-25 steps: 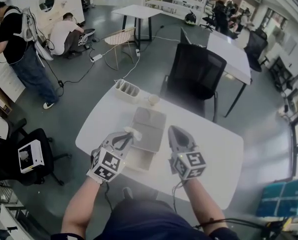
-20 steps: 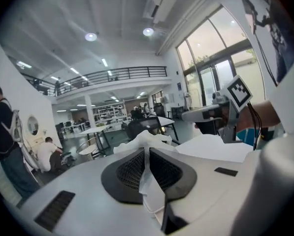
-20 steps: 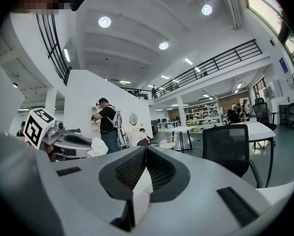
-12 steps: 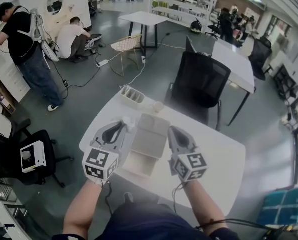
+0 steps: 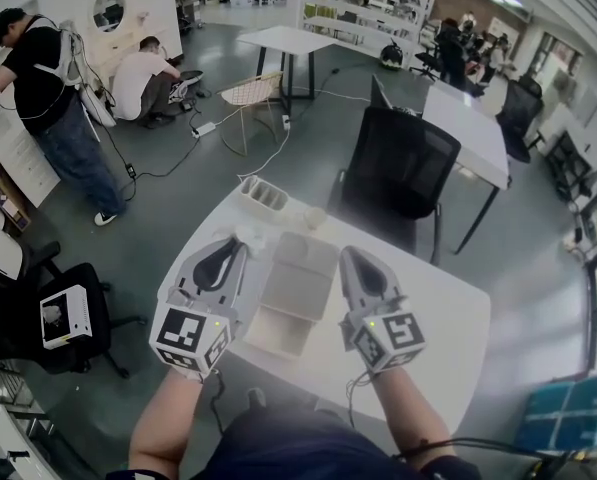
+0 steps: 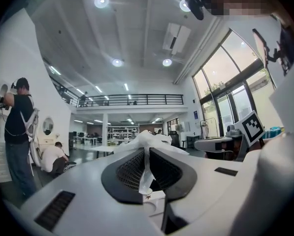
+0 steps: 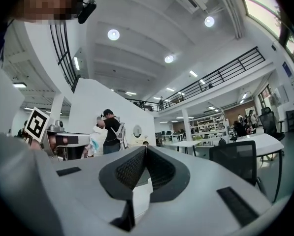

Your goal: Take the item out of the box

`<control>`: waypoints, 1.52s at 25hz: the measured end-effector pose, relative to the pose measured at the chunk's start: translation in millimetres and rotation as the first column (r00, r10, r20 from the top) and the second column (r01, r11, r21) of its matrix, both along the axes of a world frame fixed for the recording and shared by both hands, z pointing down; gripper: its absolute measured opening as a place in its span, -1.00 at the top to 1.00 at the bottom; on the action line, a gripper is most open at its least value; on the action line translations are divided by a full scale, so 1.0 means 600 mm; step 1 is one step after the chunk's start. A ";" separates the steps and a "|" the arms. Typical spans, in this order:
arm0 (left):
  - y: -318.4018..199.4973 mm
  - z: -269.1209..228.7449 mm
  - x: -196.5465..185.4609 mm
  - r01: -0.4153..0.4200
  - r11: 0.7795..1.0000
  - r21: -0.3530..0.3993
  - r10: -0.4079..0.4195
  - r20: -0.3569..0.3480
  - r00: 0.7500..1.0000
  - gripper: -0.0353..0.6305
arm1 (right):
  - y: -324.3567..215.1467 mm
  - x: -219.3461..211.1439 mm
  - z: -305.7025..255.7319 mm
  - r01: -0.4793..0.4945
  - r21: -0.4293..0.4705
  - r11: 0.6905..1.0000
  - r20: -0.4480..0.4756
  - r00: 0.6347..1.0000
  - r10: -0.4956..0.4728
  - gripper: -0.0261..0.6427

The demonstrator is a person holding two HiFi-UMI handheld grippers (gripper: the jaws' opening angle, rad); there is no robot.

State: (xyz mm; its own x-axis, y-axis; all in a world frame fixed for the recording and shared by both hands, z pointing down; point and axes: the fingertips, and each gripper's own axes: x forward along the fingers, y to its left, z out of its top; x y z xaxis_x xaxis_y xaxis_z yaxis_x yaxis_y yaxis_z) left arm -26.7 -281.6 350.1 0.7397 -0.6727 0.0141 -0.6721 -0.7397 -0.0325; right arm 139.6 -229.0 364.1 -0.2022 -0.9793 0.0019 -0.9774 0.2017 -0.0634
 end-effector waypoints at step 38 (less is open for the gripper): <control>0.005 0.012 0.002 -0.012 1.000 -0.001 0.012 -0.007 1.000 0.72 | 0.008 0.008 0.004 0.002 0.036 0.999 -0.013 1.000 -0.002 0.87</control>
State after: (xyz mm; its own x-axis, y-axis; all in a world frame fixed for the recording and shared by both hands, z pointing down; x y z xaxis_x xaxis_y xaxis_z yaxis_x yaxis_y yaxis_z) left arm -25.8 -278.5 357.3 0.7476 -0.6641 0.0099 -0.6637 -0.7475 -0.0274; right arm 144.6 -224.5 366.5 -0.2042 -0.9784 -0.0312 -0.9777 0.2055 -0.0434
